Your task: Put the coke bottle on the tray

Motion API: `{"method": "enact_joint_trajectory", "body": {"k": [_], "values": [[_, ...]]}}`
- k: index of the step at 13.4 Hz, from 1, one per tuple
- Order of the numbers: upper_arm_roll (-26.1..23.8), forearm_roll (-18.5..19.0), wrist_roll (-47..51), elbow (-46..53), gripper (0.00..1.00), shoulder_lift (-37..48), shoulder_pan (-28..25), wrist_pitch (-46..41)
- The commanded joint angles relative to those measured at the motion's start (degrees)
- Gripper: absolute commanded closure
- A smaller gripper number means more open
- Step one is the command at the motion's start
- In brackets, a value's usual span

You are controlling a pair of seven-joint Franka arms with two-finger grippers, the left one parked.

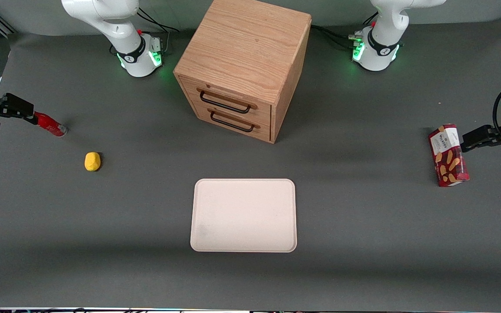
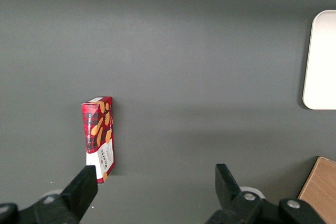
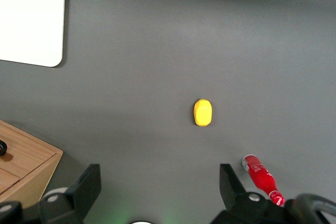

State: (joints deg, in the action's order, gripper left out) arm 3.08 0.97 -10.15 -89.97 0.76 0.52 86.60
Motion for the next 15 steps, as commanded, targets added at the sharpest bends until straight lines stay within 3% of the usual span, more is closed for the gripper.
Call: {"method": "enact_joint_trajectory", "body": {"k": [1, 8, 11, 15], "values": [[0.61, 0.52, 0.57, 0.41, 0.00, 0.29, -0.88, -0.82], [0.61, 0.61, -0.31, -0.55, 0.00, 0.99, -0.96, -1.08], [0.79, 4.55, -2.76, -4.32, 0.00, 5.20, -0.61, -3.54], [8.32, 6.67, -11.79, -8.82, 0.00, 10.40, -0.61, -4.51]]}}
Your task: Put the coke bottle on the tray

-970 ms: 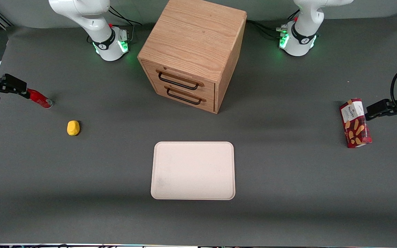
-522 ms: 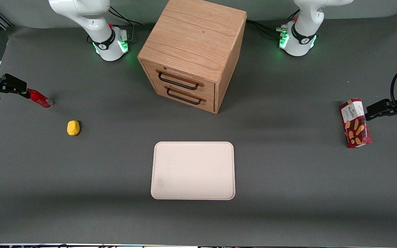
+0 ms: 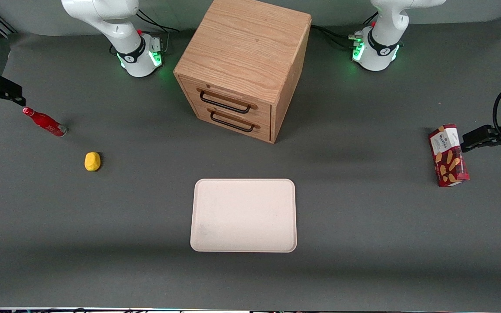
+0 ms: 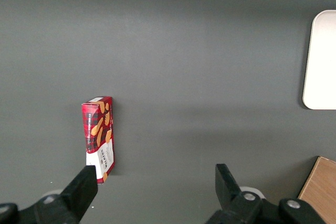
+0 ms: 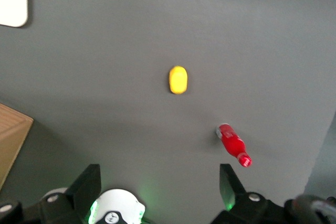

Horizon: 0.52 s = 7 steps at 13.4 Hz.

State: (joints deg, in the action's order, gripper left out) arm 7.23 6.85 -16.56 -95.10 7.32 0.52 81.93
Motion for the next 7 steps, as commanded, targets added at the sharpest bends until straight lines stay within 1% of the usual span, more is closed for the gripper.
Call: {"method": "enact_joint_trajectory", "body": {"k": [1, 2, 3, 4, 5, 7], "values": [[7.24, 0.80, -9.85, -3.78, 0.00, 4.45, -0.61, 0.16], [10.49, 0.80, -14.77, -3.78, 0.00, 4.98, -0.70, 0.25], [13.13, 0.80, -17.60, -4.13, 0.00, 5.68, -0.70, 0.25], [15.94, 0.97, -18.07, -5.61, 0.00, 7.34, -0.96, 0.68], [17.97, 2.11, -18.85, -7.19, 0.00, 9.27, -1.05, 1.04], [19.13, 5.09, -19.48, -11.14, 0.00, 13.84, -1.05, 3.40]]}}
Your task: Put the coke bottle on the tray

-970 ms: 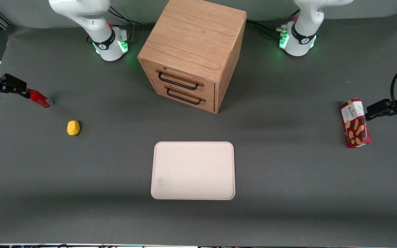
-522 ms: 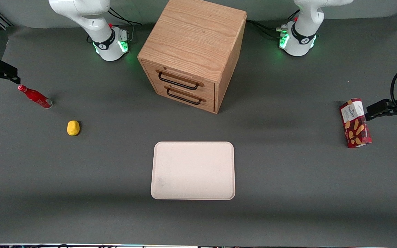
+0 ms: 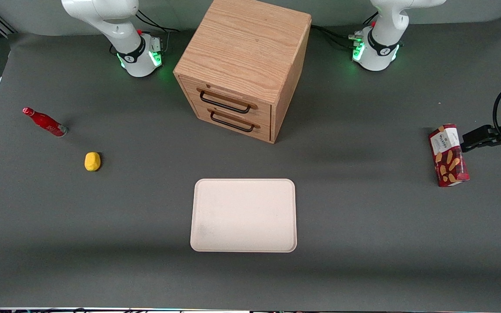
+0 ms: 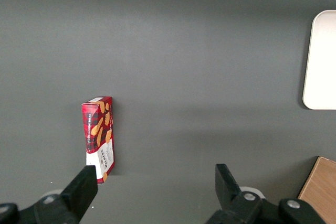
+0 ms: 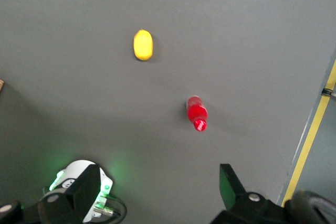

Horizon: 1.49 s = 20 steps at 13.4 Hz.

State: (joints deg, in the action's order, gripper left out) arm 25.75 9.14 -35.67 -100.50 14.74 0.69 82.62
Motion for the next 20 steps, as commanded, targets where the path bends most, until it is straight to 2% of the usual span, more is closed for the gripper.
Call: {"method": "enact_joint_trajectory", "body": {"k": [1, 3, 5, 11, 17, 20], "values": [[2.36, 3.60, -0.37, -6.54, 0.00, 7.49, -1.31, 3.24], [5.44, 3.95, -0.54, -7.16, 0.00, 8.63, -1.31, 3.25], [7.55, 6.05, -0.54, -8.82, 0.00, 10.65, -1.31, 3.16], [8.36, 7.38, 0.51, -11.63, 0.00, 11.54, -1.40, 3.42], [8.53, 7.47, 0.60, -21.73, 0.00, 10.05, -1.22, 16.14], [10.72, 7.47, 0.60, -28.33, 0.00, 8.30, -1.22, 24.93]]}}
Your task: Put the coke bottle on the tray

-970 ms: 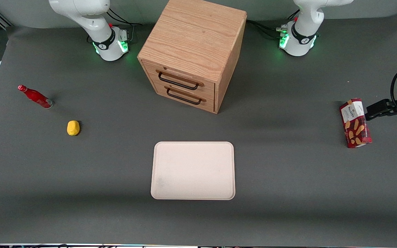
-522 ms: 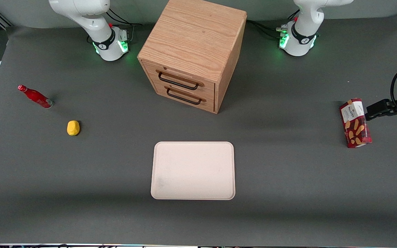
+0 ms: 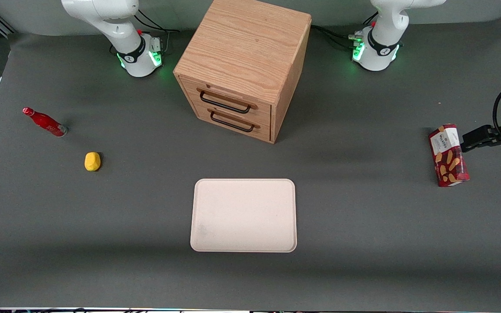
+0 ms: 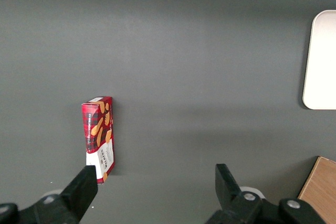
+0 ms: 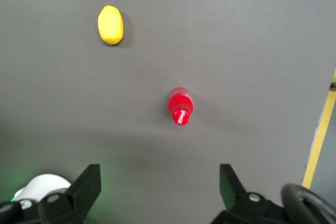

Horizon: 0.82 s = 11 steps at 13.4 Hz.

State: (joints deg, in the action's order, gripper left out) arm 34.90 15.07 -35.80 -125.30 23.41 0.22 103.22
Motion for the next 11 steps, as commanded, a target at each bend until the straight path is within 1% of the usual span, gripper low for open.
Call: {"method": "enact_joint_trajectory", "body": {"k": [1, 3, 6, 10, 11], "values": [[1.66, 1.45, 0.81, -4.25, 0.00, -1.95, -0.75, 6.19], [1.83, 1.37, 1.17, -6.61, 0.00, -4.33, -0.75, 10.75], [2.18, 1.36, 1.17, -11.45, 0.01, -5.22, -0.40, 17.44], [3.85, 1.36, 0.73, -13.92, 0.01, -7.77, -0.31, 22.81], [4.99, 1.36, -0.06, -14.45, 0.01, -7.94, -0.39, 24.21]]}}
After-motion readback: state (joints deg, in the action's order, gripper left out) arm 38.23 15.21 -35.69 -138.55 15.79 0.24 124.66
